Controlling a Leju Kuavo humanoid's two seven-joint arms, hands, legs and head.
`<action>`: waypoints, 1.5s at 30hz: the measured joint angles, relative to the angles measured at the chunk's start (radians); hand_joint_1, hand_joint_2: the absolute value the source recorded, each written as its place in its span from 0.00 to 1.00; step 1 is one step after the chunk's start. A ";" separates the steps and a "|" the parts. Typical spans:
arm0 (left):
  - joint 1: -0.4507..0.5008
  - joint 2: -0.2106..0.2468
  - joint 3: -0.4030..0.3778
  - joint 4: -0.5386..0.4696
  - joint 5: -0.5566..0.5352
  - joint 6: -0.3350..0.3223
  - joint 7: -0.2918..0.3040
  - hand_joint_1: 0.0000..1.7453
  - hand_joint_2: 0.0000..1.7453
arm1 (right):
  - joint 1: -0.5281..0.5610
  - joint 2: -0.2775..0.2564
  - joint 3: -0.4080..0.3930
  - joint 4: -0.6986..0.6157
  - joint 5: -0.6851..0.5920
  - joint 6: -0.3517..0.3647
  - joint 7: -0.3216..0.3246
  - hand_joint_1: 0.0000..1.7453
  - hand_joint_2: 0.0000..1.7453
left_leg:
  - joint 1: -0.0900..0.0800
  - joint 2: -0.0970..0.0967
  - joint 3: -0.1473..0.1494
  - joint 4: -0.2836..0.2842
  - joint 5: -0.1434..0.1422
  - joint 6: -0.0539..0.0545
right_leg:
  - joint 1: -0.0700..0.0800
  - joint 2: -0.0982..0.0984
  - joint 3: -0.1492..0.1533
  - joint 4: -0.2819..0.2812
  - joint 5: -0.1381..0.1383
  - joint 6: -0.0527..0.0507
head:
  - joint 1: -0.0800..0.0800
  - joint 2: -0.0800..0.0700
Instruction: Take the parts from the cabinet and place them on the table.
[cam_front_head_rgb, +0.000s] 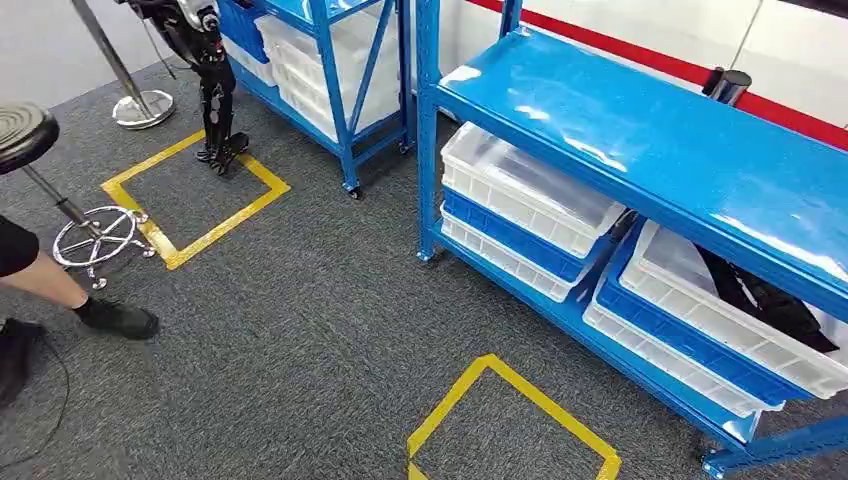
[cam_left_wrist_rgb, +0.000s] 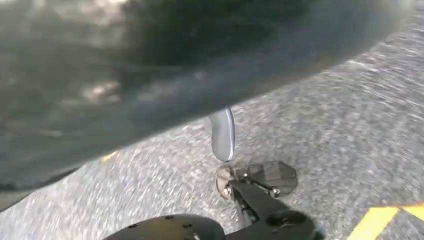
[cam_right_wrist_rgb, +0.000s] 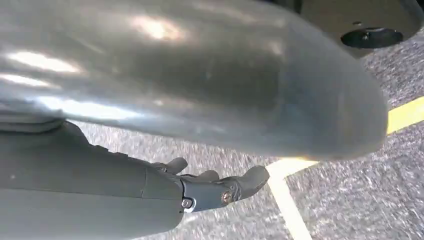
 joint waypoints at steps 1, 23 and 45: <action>-0.001 -0.001 0.000 0.000 0.000 -0.001 -0.003 0.00 0.00 | -0.002 0.000 0.000 0.000 0.000 0.000 0.001 0.00 0.00 | 0.001 0.012 -0.002 -0.002 0.000 0.002 | -0.001 0.012 -0.006 0.001 0.000 0.005 | 0.002 0.000; -0.004 0.000 0.000 0.000 0.002 -0.002 -0.023 0.00 0.00 | 0.002 0.003 0.000 0.000 0.000 0.001 0.007 0.00 0.00 | -0.013 0.100 -0.032 0.131 -0.109 0.001 | -0.012 -0.114 0.000 -0.006 -0.004 -0.002 | -0.003 0.000; 0.001 -0.001 0.000 0.000 0.003 -0.005 -0.031 0.00 0.00 | 0.004 0.004 -0.002 0.001 0.006 0.003 0.013 0.00 0.00 | -0.019 0.171 -0.006 -0.017 0.012 0.043 | -0.008 -0.154 -0.021 0.038 -0.031 0.051 | 0.009 0.000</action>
